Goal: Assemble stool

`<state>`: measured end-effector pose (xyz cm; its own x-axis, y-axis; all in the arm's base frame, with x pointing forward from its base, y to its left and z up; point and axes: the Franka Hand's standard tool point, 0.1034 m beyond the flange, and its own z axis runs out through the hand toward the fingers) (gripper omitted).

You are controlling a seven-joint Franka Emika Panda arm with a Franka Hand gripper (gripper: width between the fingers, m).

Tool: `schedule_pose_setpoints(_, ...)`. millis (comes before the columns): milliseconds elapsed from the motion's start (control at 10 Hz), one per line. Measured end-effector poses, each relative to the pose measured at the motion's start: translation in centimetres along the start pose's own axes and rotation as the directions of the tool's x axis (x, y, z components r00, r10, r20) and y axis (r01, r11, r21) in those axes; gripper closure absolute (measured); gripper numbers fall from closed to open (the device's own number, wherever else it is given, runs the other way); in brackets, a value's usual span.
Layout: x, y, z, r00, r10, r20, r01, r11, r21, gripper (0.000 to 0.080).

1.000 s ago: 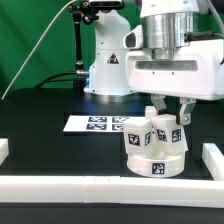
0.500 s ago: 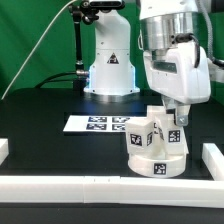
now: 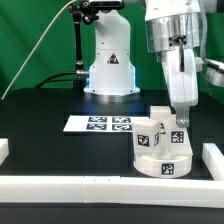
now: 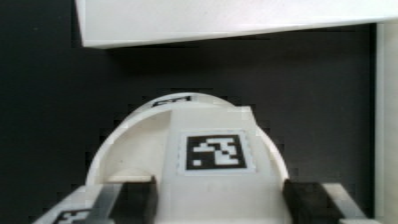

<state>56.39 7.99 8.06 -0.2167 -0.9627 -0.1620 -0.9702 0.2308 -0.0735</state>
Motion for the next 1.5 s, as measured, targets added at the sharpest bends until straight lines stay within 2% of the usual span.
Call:
schedule_pose_setpoints(200, 0.4, -0.1, 0.0, 0.968, 0.248, 0.046, -0.249, 0.968, 0.031, 0.0462)
schedule_pose_setpoints(400, 0.0, 0.1, 0.1, 0.895, 0.44, 0.073, -0.443, 0.895, 0.042, 0.0462)
schedule_pose_setpoints(500, -0.1, 0.1, 0.1, 0.861, 0.502, 0.081, -0.506, 0.862, 0.034, 0.0462)
schedule_pose_setpoints(700, -0.2, 0.2, 0.1, 0.859, 0.504, 0.084, -0.508, 0.861, 0.033, 0.0455)
schedule_pose_setpoints(800, -0.4, 0.3, 0.1, 0.879, 0.47, 0.077, -0.472, 0.882, 0.01, 0.0455)
schedule_pose_setpoints(900, -0.9, -0.1, -0.6, 0.905, 0.419, 0.075, -0.418, 0.908, -0.028, 0.024)
schedule_pose_setpoints(1000, -1.5, -0.3, -1.3, 0.922, 0.38, 0.076, -0.377, 0.925, -0.048, 0.024)
schedule_pose_setpoints(1100, -2.2, -0.5, -2.4, 0.922, 0.374, 0.094, -0.371, 0.927, -0.047, 0.0169)
schedule_pose_setpoints(1200, -3.0, -0.6, -3.5, 0.924, 0.366, 0.113, -0.364, 0.93, -0.043, 0.0155)
schedule_pose_setpoints(1300, -3.1, -0.8, -4.0, 0.943, 0.309, 0.128, -0.307, 0.951, -0.032, 0.0155)
schedule_pose_setpoints(1500, -3.0, -0.7, -3.7, 0.98, 0.155, 0.127, -0.155, 0.988, -0.014, 0.0151)
